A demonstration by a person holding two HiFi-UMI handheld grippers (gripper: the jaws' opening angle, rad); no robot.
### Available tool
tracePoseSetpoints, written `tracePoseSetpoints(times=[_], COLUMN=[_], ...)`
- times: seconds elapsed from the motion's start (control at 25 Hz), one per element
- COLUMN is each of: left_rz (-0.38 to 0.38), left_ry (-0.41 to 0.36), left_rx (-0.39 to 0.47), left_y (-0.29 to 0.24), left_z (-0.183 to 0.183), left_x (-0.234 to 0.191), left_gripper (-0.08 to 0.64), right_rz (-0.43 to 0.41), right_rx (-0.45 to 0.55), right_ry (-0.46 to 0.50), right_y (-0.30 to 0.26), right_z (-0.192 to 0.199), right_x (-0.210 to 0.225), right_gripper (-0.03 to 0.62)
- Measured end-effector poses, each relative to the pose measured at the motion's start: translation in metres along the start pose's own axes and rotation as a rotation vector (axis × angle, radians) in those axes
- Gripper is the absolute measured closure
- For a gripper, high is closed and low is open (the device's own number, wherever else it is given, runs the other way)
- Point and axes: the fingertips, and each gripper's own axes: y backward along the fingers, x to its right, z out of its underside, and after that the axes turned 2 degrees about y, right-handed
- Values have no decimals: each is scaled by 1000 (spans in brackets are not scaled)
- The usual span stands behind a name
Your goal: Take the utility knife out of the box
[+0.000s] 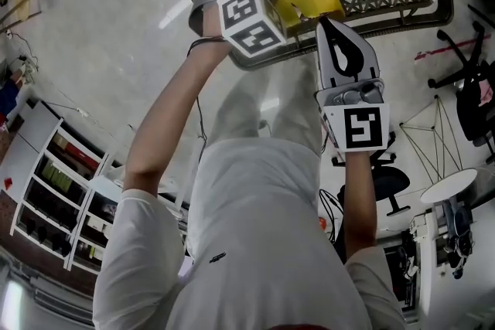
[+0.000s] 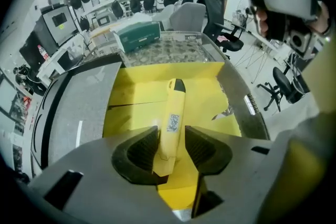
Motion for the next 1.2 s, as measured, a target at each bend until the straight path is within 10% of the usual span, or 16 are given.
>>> tracePoseSetpoints(times=[0.72,1.2], left_rz=[-12,-22], left_ry=[12,211], left_rx=[-4,228], left_y=[14,84], left_z=[1,-23], left_x=[2,8], left_gripper=[453,453], right_rz=[22,37], right_rx=[20,79], right_ry=[8,43], right_y=[19,46], right_z=[-1,-27], right_x=[-2,-33], right_gripper=[594,594])
